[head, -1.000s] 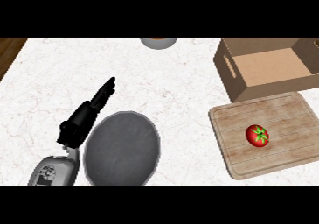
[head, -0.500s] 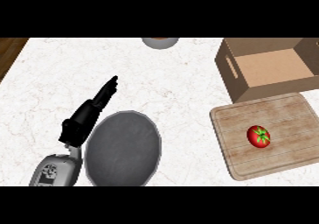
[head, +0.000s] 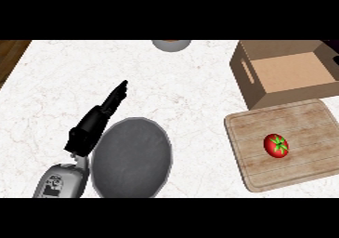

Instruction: Pick the eggplant from the cutting board and place it in the cardboard box

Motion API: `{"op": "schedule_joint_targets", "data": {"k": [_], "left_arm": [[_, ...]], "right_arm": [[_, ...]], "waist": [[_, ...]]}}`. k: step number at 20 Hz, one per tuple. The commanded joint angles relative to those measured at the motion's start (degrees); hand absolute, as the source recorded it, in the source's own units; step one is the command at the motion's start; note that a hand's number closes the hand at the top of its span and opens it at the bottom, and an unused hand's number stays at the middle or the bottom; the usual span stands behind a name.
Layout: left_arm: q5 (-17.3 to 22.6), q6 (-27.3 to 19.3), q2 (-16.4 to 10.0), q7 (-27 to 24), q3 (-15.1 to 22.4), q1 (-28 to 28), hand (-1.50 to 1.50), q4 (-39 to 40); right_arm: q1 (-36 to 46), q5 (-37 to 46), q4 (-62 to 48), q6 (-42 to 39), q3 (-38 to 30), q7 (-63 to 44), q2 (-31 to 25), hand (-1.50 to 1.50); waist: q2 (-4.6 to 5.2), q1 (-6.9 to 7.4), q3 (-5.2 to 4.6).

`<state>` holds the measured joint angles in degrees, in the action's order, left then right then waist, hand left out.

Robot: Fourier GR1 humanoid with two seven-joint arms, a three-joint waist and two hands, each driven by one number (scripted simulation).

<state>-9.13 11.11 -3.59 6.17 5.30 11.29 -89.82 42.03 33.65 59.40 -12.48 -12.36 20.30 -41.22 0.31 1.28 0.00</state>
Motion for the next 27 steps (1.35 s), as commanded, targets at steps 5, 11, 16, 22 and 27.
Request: {"op": "schedule_joint_targets", "data": {"k": [5,11,16,22,27], "left_arm": [[0.7,0.5,0.0,1.6,-1.2,3.4,0.00,0.7],[0.2,1.1,-0.3,-0.8,-0.1,-0.6,0.00,-0.3],[-1.4,-1.3,1.4,-2.4,-0.1,0.4,0.00,2.5],[0.3,0.7,-0.2,-1.4,-1.2,0.8,0.00,0.5],[0.3,0.5,0.1,-1.5,-1.6,2.5,0.00,2.8]], "right_arm": [[8.4,8.4,-20.3,8.5,4.1,4.5,4.7,1.50],[7.7,4.2,-31.4,4.3,-0.2,4.6,6.2,-1.50],[11.7,1.9,-36.7,3.3,-2.8,9.9,6.2,-1.50],[13.4,-10.8,-40.2,0.8,-15.6,11.5,5.3,-1.50],[13.4,-17.8,-44.9,-8.8,-22.5,12.5,-1.2,-1.50]], "waist": [[0.24,0.46,0.04],[0.41,0.95,0.09],[0.28,0.18,0.08],[0.42,0.66,0.19],[0.74,0.38,0.21]]}}
